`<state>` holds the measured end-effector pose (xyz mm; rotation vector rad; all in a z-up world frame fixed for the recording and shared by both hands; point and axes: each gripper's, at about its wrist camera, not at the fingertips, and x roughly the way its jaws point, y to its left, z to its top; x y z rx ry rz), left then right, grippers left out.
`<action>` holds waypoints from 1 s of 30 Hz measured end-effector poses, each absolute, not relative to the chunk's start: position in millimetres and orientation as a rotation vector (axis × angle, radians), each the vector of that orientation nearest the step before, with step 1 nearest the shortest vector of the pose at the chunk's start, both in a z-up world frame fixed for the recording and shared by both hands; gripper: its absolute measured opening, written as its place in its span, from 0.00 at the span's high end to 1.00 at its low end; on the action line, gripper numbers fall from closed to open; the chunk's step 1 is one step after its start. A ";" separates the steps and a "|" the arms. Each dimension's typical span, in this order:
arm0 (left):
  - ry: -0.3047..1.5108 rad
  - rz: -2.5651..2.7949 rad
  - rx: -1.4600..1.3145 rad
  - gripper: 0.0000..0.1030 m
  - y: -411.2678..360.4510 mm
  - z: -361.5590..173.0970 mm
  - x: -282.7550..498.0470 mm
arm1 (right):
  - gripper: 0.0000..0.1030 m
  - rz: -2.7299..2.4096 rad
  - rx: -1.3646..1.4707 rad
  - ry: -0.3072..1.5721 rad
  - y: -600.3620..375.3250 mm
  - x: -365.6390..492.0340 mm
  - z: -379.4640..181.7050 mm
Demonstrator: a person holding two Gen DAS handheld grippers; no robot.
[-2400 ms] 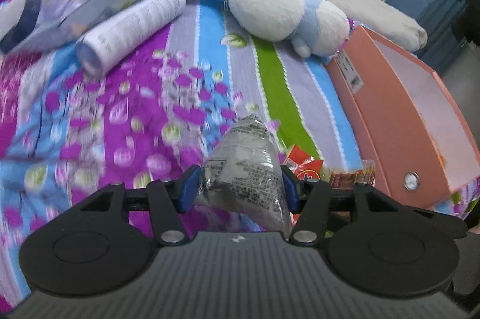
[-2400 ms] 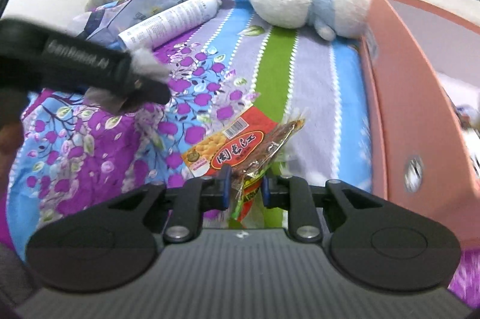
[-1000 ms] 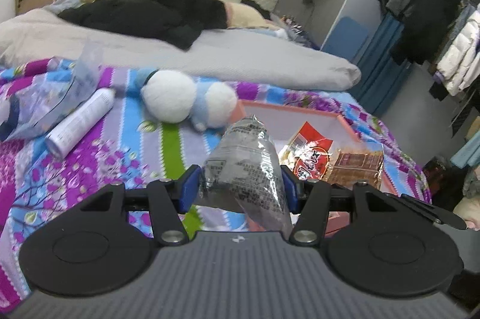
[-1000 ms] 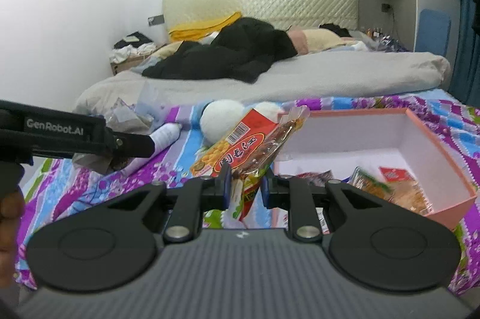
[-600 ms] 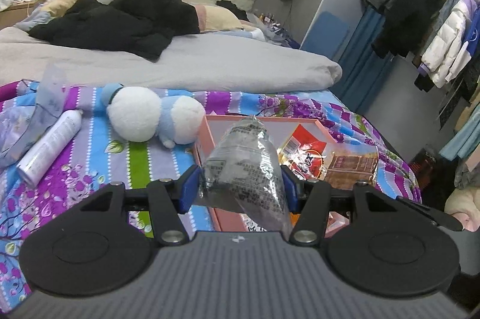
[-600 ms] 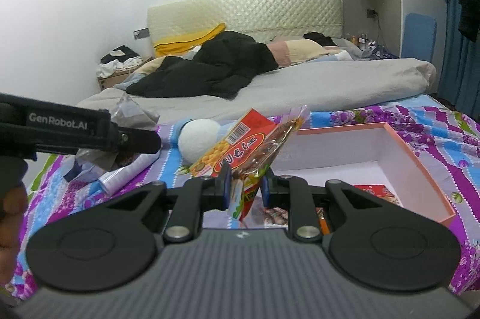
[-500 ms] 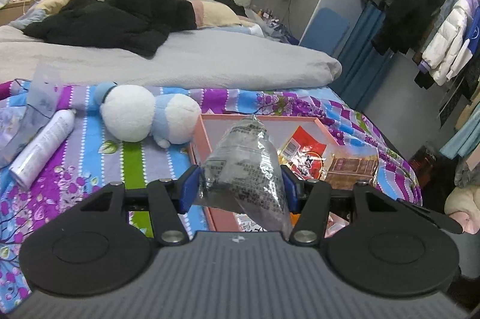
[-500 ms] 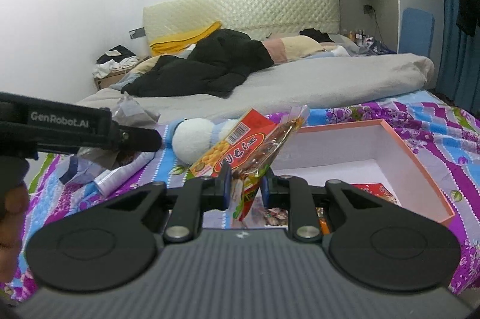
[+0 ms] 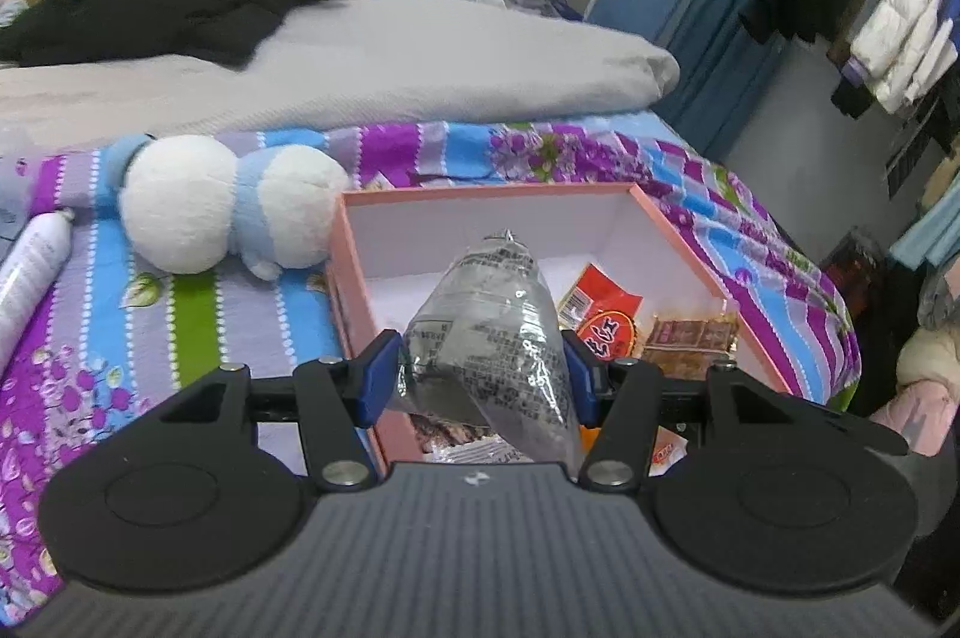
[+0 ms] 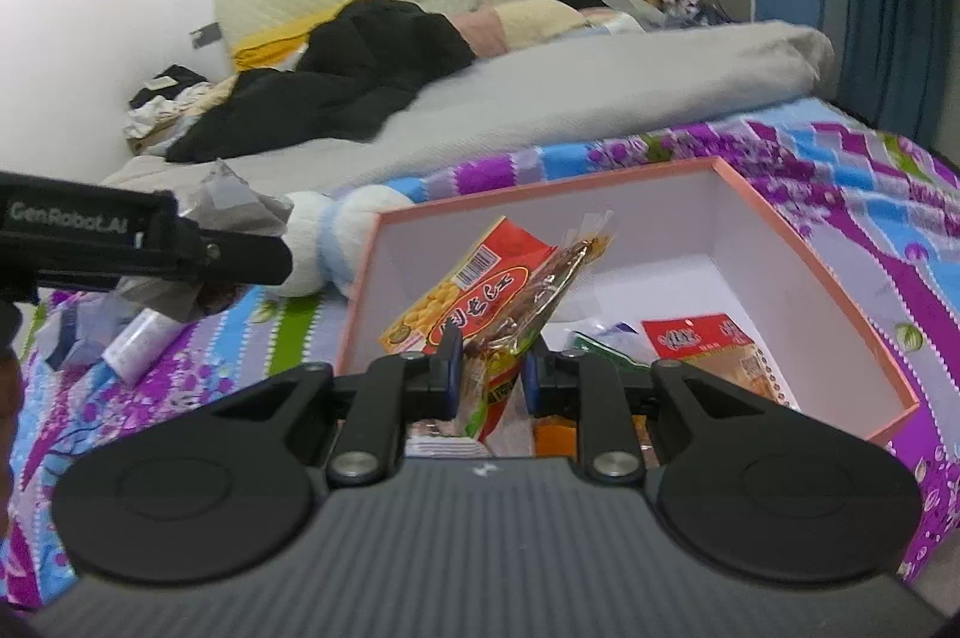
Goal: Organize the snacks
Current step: 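Lift and carry both held packets over the pink box, then open both tools to drop the packets into the pink box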
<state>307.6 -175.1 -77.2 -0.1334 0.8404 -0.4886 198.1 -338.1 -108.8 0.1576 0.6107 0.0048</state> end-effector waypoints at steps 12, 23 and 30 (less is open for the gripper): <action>0.930 -0.521 -0.097 0.40 -217.1 -118.4 358.0 | 0.77 -0.048 0.187 0.684 -369.3 243.8 -142.3; 0.950 -0.529 -0.106 0.18 -224.3 -127.3 375.6 | 0.28 -0.061 0.204 0.736 -379.8 266.7 -160.2; 0.887 -0.513 -0.074 0.17 -214.9 -94.6 364.3 | 0.28 -0.071 0.202 0.705 -379.7 263.8 -146.3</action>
